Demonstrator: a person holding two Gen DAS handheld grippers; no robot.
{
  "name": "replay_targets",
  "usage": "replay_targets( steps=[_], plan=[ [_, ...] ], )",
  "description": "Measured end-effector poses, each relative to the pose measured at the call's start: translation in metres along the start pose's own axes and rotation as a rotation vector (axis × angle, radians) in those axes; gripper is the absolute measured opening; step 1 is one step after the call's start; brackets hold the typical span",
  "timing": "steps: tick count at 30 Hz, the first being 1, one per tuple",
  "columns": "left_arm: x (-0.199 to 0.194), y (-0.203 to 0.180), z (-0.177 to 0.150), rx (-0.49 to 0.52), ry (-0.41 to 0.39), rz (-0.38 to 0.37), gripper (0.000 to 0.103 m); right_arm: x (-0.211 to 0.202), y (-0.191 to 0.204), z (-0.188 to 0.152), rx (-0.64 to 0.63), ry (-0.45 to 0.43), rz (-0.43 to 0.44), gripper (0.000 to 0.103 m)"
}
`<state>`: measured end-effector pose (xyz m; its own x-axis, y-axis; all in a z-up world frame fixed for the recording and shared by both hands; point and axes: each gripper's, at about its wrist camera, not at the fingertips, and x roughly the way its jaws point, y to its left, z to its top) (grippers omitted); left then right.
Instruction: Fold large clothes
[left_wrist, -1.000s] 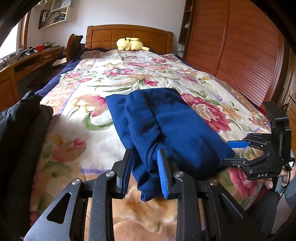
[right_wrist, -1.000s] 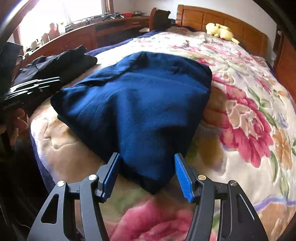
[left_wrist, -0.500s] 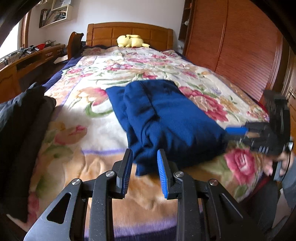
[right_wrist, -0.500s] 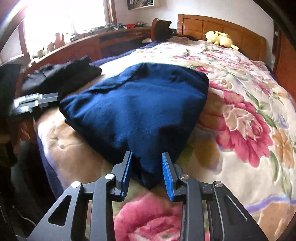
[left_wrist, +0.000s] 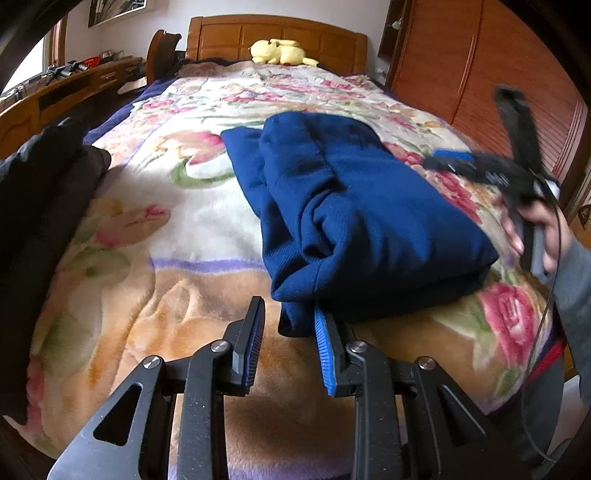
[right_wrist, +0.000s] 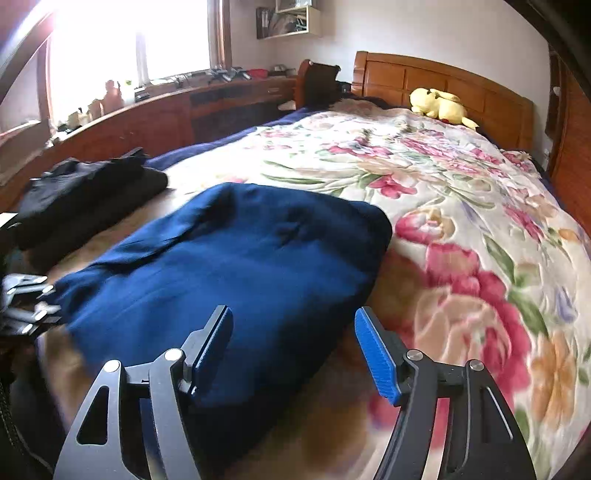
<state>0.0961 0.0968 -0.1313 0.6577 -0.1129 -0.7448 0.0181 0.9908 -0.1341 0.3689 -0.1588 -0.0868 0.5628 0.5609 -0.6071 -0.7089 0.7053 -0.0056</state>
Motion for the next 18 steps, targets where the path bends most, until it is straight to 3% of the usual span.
replay_targets(
  steps=[5, 8, 11, 15, 18],
  plan=[
    [0.011, 0.002, -0.002, -0.014, 0.02, 0.006, 0.028, 0.059, -0.028, 0.026, 0.039, 0.03, -0.033, 0.073],
    [0.013, 0.0, -0.005, -0.005, 0.018, 0.021, 0.029, 0.094, -0.045, 0.032, 0.079, 0.091, -0.041, 0.079],
    [0.016, -0.002, -0.006, -0.003, 0.02, 0.037, 0.029, 0.115, -0.056, 0.029, 0.142, 0.094, 0.033, 0.09],
    [0.018, -0.007, -0.004, 0.005, 0.031, 0.06, 0.03, 0.122, -0.07, 0.019, 0.229, 0.075, 0.13, 0.091],
    [0.018, -0.009, -0.002, 0.007, 0.042, 0.076, 0.03, 0.123, -0.066, 0.022, 0.224, 0.089, 0.129, 0.091]
  ],
)
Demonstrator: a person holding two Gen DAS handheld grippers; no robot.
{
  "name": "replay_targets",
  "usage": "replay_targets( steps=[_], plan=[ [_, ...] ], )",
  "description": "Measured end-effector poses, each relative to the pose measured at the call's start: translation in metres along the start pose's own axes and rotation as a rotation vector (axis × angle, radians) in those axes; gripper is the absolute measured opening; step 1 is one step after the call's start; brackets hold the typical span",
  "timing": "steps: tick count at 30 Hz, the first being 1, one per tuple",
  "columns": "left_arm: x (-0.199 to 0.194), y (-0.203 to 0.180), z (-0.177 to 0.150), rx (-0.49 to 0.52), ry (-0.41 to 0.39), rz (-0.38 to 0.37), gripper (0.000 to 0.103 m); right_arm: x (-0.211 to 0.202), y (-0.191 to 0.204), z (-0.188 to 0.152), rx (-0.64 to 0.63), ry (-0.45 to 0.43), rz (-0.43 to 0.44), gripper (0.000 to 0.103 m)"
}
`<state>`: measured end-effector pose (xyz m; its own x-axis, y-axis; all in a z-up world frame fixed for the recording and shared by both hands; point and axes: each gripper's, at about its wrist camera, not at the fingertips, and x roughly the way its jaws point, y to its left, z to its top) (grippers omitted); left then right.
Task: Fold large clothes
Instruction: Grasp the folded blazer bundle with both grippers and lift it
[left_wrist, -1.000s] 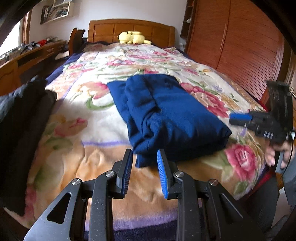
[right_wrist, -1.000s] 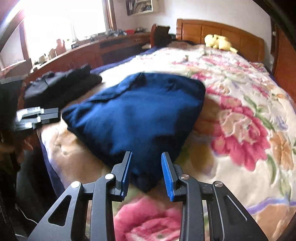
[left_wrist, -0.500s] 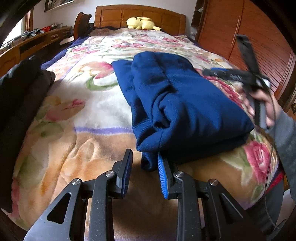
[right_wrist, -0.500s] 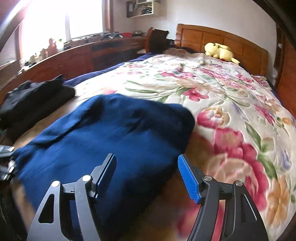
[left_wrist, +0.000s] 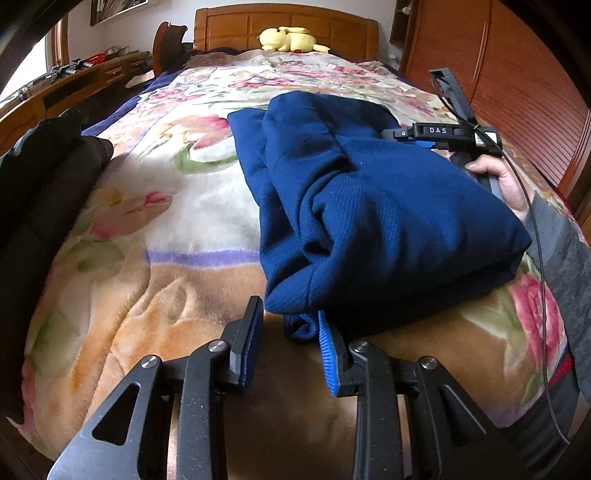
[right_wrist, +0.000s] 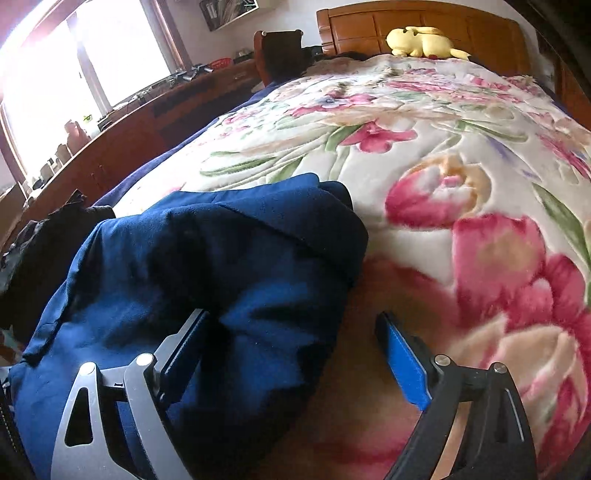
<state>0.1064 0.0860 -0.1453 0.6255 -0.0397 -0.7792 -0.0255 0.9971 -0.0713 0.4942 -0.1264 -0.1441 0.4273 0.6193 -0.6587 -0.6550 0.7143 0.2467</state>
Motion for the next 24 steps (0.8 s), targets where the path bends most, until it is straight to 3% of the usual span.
replay_targets(
  steps=[14, 20, 22, 24],
  plan=[
    [-0.003, -0.008, 0.004, -0.008, 0.031, 0.058, 0.03, 0.007, -0.008, 0.001, -0.012, 0.033, 0.023, 0.09],
    [-0.005, -0.009, 0.003, -0.029, 0.048, -0.014, 0.03, 0.005, -0.007, 0.0, -0.01, 0.031, 0.026, 0.089],
    [-0.004, -0.009, 0.002, -0.031, 0.042, -0.01, 0.03, 0.004, -0.007, -0.001, -0.011, 0.031, 0.034, 0.087],
    [-0.001, -0.008, 0.003, -0.041, 0.043, -0.016, 0.03, 0.004, -0.007, -0.001, -0.007, 0.032, 0.068, 0.074]
  ],
)
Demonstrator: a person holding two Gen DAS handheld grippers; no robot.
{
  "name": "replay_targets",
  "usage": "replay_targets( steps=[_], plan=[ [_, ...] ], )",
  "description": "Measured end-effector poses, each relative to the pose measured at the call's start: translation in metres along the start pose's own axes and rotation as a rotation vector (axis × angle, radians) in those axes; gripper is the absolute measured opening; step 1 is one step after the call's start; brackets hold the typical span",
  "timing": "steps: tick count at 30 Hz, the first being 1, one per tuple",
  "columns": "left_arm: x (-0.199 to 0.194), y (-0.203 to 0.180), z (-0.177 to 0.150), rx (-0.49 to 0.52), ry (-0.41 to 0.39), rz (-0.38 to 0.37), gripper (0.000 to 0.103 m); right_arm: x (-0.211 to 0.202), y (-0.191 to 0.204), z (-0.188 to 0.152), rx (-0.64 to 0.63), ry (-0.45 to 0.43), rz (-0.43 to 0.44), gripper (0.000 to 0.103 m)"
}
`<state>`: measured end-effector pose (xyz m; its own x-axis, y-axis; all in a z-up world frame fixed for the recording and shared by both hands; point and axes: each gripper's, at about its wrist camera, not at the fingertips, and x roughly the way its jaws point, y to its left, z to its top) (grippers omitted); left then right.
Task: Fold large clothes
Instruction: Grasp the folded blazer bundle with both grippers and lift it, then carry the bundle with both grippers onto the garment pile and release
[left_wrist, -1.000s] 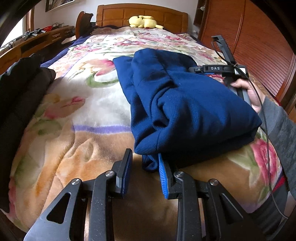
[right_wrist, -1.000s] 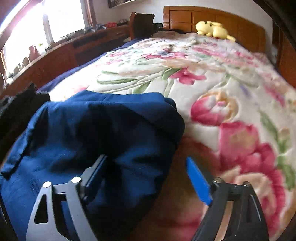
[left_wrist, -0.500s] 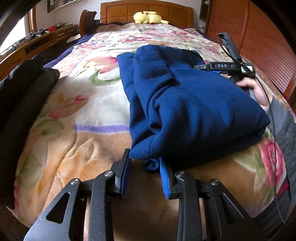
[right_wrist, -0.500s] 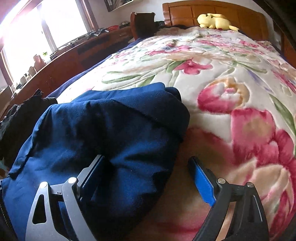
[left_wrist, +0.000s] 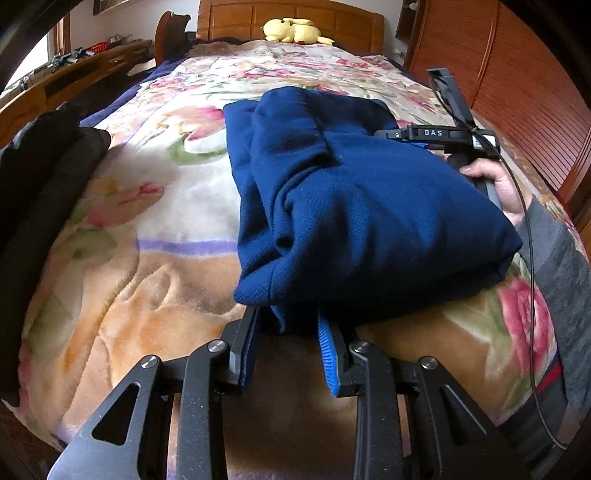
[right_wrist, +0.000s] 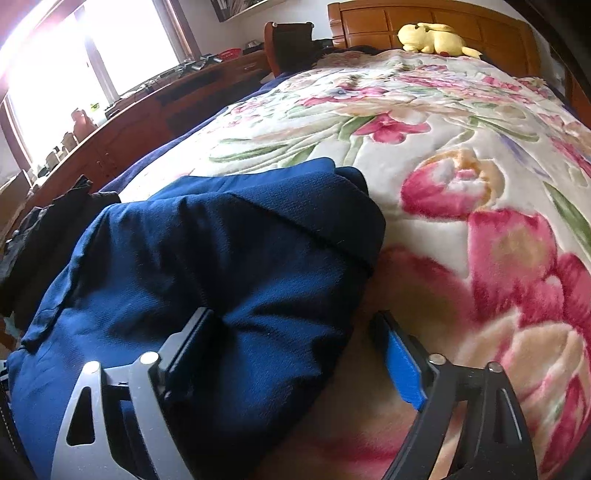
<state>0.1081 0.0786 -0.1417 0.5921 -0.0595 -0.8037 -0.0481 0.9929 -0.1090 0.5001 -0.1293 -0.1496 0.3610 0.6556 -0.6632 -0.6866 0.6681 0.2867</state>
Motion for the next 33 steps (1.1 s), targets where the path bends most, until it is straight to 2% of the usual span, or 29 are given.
replay_targets(
  steps=[2, 3, 4, 5, 6, 14, 17, 23, 29, 33],
  plan=[
    [0.001, 0.002, 0.001, -0.014, -0.006, -0.009, 0.03, -0.001, 0.0, -0.001, 0.002, -0.004, 0.037, 0.063],
    [0.001, 0.001, 0.001, -0.007, -0.014, -0.017, 0.024, -0.002, 0.001, -0.001, -0.004, -0.011, 0.043, 0.051],
    [0.001, 0.0, 0.001, 0.005, -0.021, -0.032, 0.02, -0.005, 0.003, -0.001, -0.014, -0.024, 0.053, 0.044],
    [0.001, 0.0, 0.002, 0.015, -0.027, -0.034, 0.014, -0.008, 0.005, -0.001, -0.025, -0.043, 0.055, 0.023],
    [0.0, 0.0, 0.002, 0.023, -0.035, -0.038, 0.012, -0.013, 0.008, -0.002, -0.03, -0.063, 0.037, 0.017],
    [-0.035, 0.011, 0.013, 0.049, -0.156, -0.081, 0.009, -0.051, 0.036, 0.002, -0.069, -0.19, -0.026, 0.012],
    [-0.05, 0.023, 0.022, 0.066, -0.204, -0.072, 0.008, -0.07, 0.066, 0.012, -0.135, -0.226, -0.06, 0.011],
    [-0.095, 0.07, 0.043, 0.065, -0.32, -0.044, 0.008, -0.092, 0.129, 0.046, -0.216, -0.265, -0.111, 0.011],
    [-0.16, 0.136, 0.059, 0.064, -0.429, 0.064, 0.008, -0.101, 0.209, 0.087, -0.313, -0.314, -0.099, 0.011],
    [-0.206, 0.185, 0.06, 0.039, -0.478, 0.162, 0.008, -0.101, 0.283, 0.115, -0.395, -0.349, -0.063, 0.011]
  ],
)
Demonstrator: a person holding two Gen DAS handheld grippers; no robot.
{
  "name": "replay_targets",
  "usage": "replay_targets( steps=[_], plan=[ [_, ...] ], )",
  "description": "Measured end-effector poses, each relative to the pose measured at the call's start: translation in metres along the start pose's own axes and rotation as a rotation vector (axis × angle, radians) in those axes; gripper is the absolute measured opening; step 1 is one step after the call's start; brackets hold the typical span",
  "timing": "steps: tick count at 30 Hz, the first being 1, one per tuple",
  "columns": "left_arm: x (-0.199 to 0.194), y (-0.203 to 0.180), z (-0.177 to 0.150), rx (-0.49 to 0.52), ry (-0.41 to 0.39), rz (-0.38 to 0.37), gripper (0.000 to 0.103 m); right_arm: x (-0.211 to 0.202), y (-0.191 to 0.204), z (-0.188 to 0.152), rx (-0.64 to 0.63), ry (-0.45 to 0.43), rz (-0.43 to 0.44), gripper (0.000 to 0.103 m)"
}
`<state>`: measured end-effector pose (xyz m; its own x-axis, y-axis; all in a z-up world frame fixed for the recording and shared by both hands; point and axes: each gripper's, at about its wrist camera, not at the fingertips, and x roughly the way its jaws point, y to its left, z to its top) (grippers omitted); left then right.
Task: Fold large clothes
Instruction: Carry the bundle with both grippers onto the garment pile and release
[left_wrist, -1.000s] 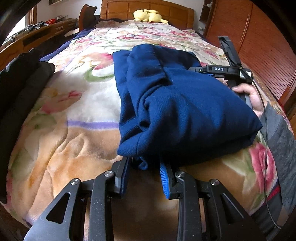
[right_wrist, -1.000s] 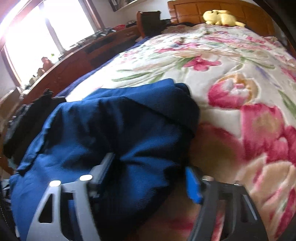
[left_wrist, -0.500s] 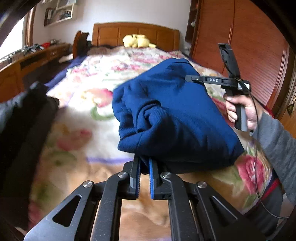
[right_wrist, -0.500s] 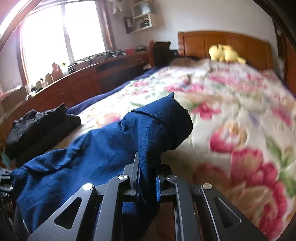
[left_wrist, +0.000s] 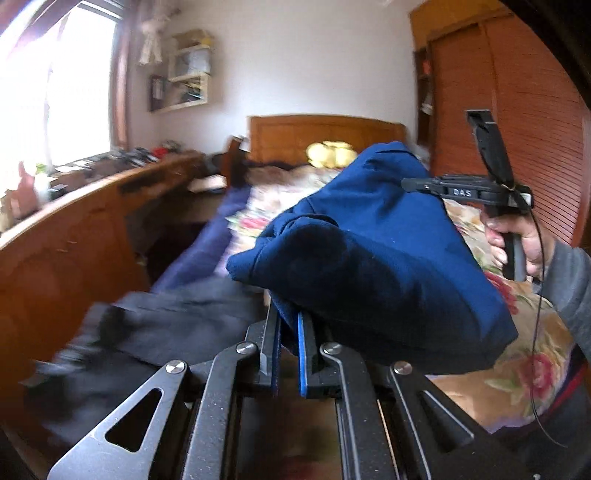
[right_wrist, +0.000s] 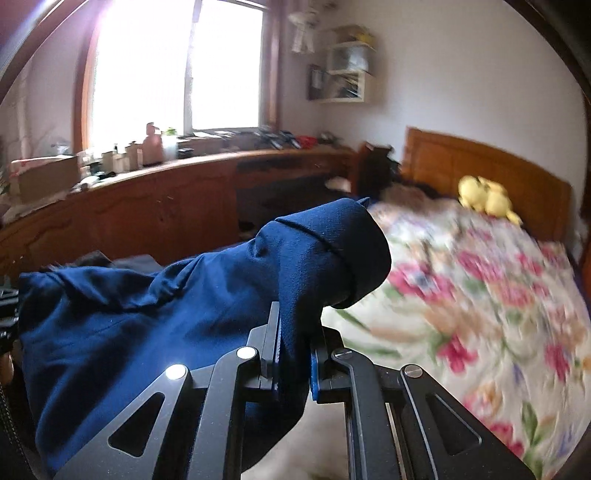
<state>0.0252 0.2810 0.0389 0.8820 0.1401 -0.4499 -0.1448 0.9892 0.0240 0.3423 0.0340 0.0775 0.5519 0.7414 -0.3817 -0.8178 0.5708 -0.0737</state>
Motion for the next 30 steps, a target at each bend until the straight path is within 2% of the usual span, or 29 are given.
replay_targets(
  steps=[4, 7, 10, 12, 14, 15, 18, 21, 23, 25, 30],
  plan=[
    [-0.034, 0.058, 0.008, -0.01, -0.024, 0.132, 0.008, 0.019, 0.06, 0.042, -0.048, -0.027, 0.064, 0.011],
    [-0.053, 0.1, 0.002, -0.028, -0.014, 0.239, 0.008, 0.043, 0.105, 0.059, -0.058, -0.023, 0.13, 0.011],
    [-0.062, 0.138, -0.018, -0.065, 0.028, 0.334, 0.008, 0.074, 0.144, 0.055, -0.044, 0.019, 0.209, 0.011],
    [-0.056, 0.163, -0.041, -0.109, 0.086, 0.381, 0.008, 0.099, 0.17, 0.04, -0.056, 0.091, 0.248, 0.013],
    [-0.048, 0.183, -0.065, -0.161, 0.145, 0.397, 0.008, 0.123, 0.192, 0.018, -0.088, 0.18, 0.266, 0.014],
    [-0.045, 0.189, -0.076, -0.18, 0.167, 0.403, 0.008, 0.129, 0.2, 0.008, -0.098, 0.206, 0.249, 0.015],
    [-0.045, 0.196, -0.09, -0.234, 0.17, 0.378, 0.008, 0.131, 0.198, -0.005, -0.064, 0.216, 0.231, 0.02],
    [-0.047, 0.199, -0.085, -0.268, 0.157, 0.358, 0.01, 0.128, 0.19, 0.003, -0.039, 0.256, 0.241, 0.023],
    [-0.05, 0.198, -0.085, -0.273, 0.153, 0.36, 0.011, 0.121, 0.199, 0.015, -0.075, 0.243, 0.222, 0.026],
    [-0.058, 0.191, -0.082, -0.272, 0.149, 0.37, 0.017, 0.101, 0.199, 0.022, -0.093, 0.204, 0.215, 0.03],
    [-0.087, 0.176, -0.069, -0.24, 0.112, 0.379, 0.033, 0.037, 0.196, 0.009, -0.074, 0.149, 0.226, 0.043]
  ],
)
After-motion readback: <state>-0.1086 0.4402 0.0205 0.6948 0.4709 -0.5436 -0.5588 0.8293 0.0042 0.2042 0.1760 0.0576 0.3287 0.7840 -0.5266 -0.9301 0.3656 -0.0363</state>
